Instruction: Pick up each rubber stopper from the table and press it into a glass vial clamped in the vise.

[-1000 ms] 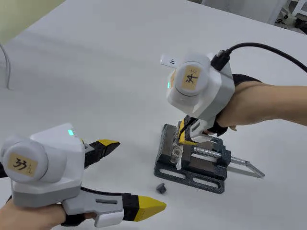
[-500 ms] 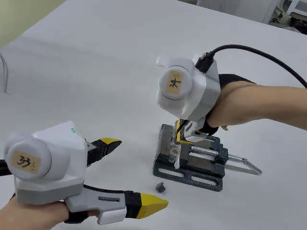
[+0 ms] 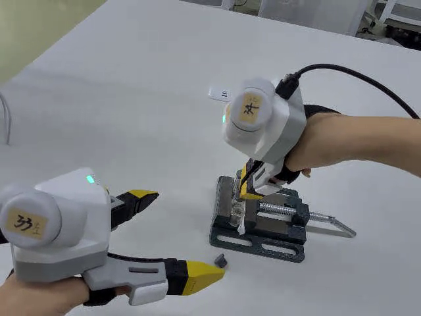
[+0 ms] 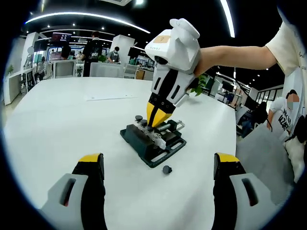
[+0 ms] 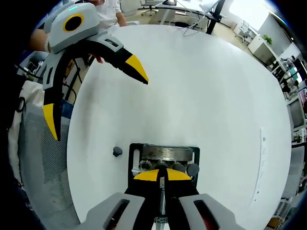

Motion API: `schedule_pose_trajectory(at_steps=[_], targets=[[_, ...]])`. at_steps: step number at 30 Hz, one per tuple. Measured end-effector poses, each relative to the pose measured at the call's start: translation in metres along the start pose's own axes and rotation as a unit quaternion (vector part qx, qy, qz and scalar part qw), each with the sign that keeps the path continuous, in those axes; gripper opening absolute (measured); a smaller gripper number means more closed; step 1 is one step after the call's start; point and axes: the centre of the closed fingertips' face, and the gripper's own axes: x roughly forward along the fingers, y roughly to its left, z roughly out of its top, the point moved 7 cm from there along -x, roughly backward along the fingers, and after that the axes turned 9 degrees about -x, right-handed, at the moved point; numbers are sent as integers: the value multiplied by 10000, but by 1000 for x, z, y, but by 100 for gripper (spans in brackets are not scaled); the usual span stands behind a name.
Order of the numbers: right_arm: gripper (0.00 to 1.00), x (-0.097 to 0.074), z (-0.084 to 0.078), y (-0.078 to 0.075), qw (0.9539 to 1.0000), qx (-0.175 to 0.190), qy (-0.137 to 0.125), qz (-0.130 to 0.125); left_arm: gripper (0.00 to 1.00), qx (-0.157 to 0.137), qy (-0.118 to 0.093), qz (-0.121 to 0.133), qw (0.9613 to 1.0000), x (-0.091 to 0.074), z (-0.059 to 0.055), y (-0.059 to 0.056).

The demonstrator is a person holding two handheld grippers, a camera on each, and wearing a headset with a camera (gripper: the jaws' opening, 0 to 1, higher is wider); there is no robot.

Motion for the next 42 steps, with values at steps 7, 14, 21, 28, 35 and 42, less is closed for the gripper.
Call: schedule_pose_trajectory(at_steps=[7, 14, 21, 28, 35, 42], targets=[[0, 0, -1, 0, 9999, -145, -18, 27, 94, 25, 23, 4, 10000, -1, 0, -1], [9, -3, -7, -1, 9998, -167, -81, 97, 94, 3, 18, 21, 10000, -2, -1, 1], [17, -6, -10, 5, 9990, 115, -418, 116, 94, 14, 34, 3, 10000, -1, -1, 0], [40, -13, -10, 24, 9958, 220, -882, 84, 95, 55, 51, -30, 10000, -1, 1, -2], [52, -12, -17, 39, 9934, 181, -1134, 82, 95, 124, 91, -59, 9999, -2, 2, -3], [50, -4, -13, 61, 9892, -231, -1438, 178, 95, 169, 135, -71, 9997, -4, 2, -4]])
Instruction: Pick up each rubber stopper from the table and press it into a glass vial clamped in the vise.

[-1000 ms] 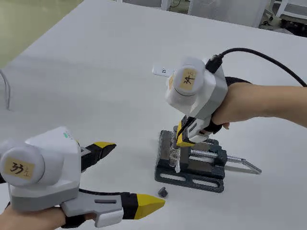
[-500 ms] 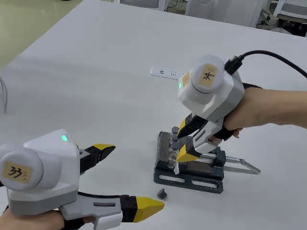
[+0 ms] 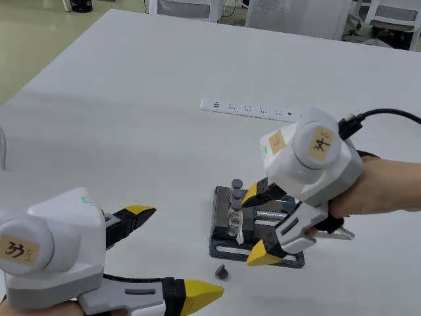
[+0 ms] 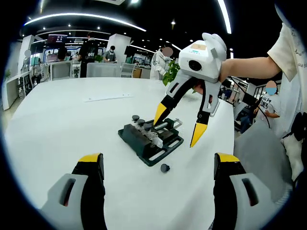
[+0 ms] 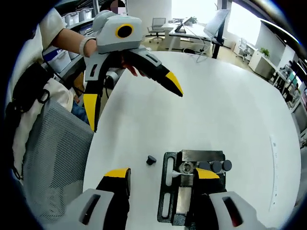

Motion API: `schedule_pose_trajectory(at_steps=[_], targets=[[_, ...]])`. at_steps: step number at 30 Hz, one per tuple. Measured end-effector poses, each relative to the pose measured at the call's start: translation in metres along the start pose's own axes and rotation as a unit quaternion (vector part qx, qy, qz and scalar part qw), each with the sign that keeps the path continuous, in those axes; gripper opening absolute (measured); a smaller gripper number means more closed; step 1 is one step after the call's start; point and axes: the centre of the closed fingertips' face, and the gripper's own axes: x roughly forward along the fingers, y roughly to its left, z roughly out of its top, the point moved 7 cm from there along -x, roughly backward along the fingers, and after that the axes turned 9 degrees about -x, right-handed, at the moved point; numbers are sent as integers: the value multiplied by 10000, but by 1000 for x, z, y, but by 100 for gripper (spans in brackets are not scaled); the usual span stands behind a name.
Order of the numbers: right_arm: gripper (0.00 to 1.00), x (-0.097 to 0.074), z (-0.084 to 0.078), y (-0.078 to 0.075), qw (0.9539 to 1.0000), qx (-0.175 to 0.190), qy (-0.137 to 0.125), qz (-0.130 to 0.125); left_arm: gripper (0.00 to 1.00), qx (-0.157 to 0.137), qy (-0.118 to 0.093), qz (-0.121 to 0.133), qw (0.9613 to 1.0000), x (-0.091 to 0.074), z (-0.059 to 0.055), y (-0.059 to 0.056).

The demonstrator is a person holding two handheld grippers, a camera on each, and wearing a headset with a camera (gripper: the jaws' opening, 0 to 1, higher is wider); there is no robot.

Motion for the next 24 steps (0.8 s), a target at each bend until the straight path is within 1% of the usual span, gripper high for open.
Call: schedule_pose_trajectory(at_steps=[2, 4, 6, 8, 10, 11, 12, 13, 14, 16, 17, 18, 19, 21, 23, 24], targets=[[48, 3, 2, 5, 9997, -222, -52, 59, 95, 15, 11, 8, 10000, 0, 0, 0], [47, 7, 3, 11, 9994, -337, -68, 98, 95, 5, 10, 12, 10000, -1, 0, 0], [46, 11, 3, 14, 9975, -673, -110, 170, 94, 22, 16, 20, 10000, -2, 0, -1], [45, 15, 2, 19, 9971, -722, -86, 225, 94, 14, 8, 26, 10000, -2, -1, -1], [44, 20, 0, 18, 9971, -723, -73, 245, 94, 10, 7, 47, 10000, -3, -1, -1], [41, 23, 0, 17, 9947, -991, -126, 231, 94, 2, 5, 48, 10000, -3, -2, -1], [38, 25, -1, 17, 9942, -1033, -124, 254, 94, -7, -1, 48, 10000, -3, -2, -2], [35, 28, -2, 18, 9948, -979, -85, 267, 94, -11, 2, 52, 10000, -3, -2, -2], [33, 31, -3, 17, 9946, -992, -47, 292, 94, -14, 10, 57, 10000, -3, -3, -2], [32, 37, -3, 17, 9942, -1020, -45, 336, 94, -28, 25, 73, 10000, -4, -4, -1], [30, 41, -5, 16, 9938, -1057, -11, 339, 94, -42, 17, 82, 10000, -5, -5, -1], [28, 44, -6, 15, 9942, -1019, 15, 330, 94, -52, 12, 87, 9999, -5, -5, -1], [26, 47, -7, 13, 9953, -907, 46, 329, 94, -61, 12, 96, 9999, -5, -5, -1], [23, 53, -9, 13, 9978, -534, -13, 383, 94, -60, 23, 112, 9999, -6, -6, 0], [20, 56, -9, 12, 9984, -422, -70, 364, 94, -78, 22, 110, 9999, -6, -7, -1], [19, 57, -9, 11, 9988, -346, -26, 332, 94, -78, 23, 114, 9999, -6, -7, -1]])
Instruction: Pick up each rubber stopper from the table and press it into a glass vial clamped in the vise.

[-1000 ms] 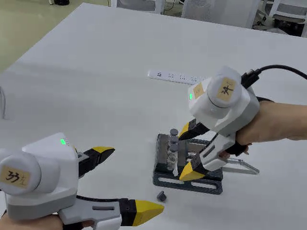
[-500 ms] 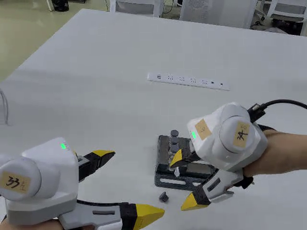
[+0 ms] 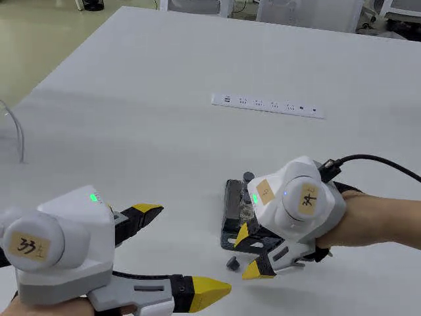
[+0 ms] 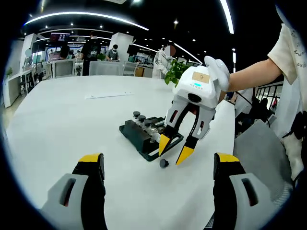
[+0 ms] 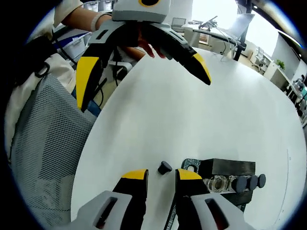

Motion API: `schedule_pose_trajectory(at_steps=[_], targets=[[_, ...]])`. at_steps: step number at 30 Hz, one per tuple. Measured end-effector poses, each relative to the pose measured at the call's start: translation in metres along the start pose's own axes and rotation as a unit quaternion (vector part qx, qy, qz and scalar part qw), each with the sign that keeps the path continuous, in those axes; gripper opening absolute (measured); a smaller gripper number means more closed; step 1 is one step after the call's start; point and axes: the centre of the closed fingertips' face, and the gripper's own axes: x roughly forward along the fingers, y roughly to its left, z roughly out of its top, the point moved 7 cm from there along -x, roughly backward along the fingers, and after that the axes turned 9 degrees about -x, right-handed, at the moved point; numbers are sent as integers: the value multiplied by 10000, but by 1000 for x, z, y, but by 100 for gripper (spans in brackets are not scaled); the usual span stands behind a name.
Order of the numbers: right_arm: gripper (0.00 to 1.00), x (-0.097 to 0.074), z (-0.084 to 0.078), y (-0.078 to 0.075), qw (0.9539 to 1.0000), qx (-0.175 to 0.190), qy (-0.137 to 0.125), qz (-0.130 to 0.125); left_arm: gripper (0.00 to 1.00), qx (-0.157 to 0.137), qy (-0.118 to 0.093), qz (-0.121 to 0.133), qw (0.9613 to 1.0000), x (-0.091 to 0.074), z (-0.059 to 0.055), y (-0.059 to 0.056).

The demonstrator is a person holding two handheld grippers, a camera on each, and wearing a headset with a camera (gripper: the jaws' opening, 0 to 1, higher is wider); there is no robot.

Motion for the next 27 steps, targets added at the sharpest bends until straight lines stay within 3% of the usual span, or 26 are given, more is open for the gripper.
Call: schedule_pose_trajectory(at_steps=[8, 19, 27], targets=[[13, 5, 1, -5, 9997, 229, 6, -75, 94, -20, 3, 18, 10000, 1, 0, 0], [9, 10, 2, -3, 9992, 400, 54, 14, 94, -53, -5, 27, 10000, 0, -2, -1], [7, 11, 2, -1, 9992, 371, 122, 32, 94, -47, -13, 10, 10000, -1, -3, -1]])
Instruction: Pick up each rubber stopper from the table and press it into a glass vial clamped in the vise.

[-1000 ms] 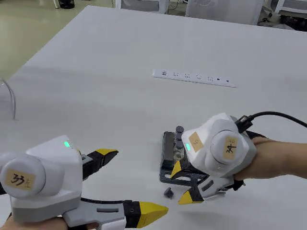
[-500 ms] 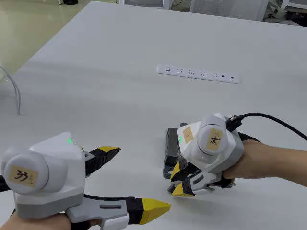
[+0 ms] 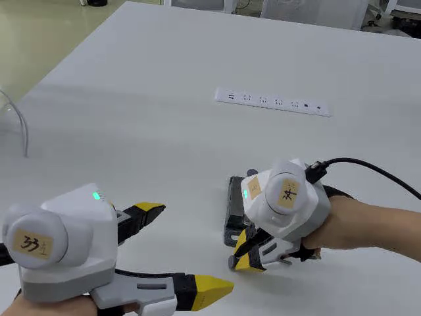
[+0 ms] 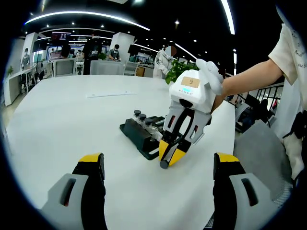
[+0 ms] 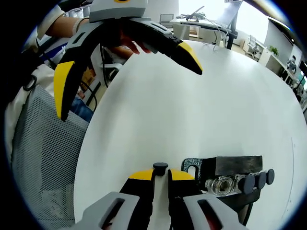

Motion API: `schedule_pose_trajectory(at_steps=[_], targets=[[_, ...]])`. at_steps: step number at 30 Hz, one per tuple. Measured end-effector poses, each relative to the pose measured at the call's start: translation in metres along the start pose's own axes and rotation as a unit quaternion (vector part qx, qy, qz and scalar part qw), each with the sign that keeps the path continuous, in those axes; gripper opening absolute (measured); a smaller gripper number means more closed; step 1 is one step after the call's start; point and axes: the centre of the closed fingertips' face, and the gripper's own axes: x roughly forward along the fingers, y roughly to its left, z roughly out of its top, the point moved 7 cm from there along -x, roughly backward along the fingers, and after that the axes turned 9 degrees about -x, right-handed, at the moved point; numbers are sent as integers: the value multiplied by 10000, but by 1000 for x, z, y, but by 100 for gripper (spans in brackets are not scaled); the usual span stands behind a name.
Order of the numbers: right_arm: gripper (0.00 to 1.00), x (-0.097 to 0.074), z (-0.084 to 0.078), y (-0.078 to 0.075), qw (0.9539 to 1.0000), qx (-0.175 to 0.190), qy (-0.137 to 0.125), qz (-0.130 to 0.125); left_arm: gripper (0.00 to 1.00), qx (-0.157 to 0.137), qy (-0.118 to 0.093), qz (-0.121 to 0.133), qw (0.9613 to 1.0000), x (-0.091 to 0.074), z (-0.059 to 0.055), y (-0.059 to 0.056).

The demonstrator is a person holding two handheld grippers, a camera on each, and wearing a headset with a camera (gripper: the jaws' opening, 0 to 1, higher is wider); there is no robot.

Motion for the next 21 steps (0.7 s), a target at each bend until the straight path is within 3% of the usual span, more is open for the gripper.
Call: schedule_pose_trajectory(at_steps=[21], targets=[[12, -1, 7, -1, 10000, -23, -21, 53, 93, -6, 40, -31, 10000, 0, -3, 1]])
